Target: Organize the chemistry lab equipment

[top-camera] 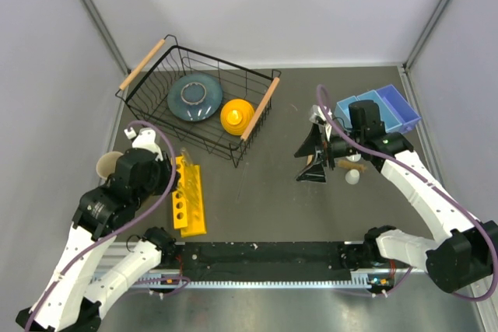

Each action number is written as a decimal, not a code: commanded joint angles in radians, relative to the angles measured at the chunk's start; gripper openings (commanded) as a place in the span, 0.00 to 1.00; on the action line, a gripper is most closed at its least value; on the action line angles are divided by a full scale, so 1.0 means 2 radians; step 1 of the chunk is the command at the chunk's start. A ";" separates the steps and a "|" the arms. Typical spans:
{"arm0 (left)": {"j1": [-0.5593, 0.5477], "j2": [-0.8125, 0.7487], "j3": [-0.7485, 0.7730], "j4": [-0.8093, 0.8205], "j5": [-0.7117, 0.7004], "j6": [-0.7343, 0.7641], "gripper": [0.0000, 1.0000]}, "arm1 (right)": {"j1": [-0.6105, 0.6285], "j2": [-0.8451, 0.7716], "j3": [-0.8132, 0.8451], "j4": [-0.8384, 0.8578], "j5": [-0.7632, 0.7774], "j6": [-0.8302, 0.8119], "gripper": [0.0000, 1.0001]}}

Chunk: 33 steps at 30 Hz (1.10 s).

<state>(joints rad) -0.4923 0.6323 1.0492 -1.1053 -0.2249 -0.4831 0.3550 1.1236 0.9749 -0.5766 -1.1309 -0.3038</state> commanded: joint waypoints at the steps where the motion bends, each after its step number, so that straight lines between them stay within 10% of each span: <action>1: 0.001 -0.002 0.016 0.034 -0.004 0.005 0.00 | -0.006 -0.006 0.000 0.011 -0.024 -0.012 0.99; 33: 0.001 0.009 -0.039 0.060 -0.006 0.016 0.00 | -0.007 -0.003 -0.002 0.011 -0.028 -0.015 0.99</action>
<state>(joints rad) -0.4923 0.6472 0.9661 -1.0454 -0.2329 -0.4610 0.3546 1.1236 0.9749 -0.5766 -1.1519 -0.3046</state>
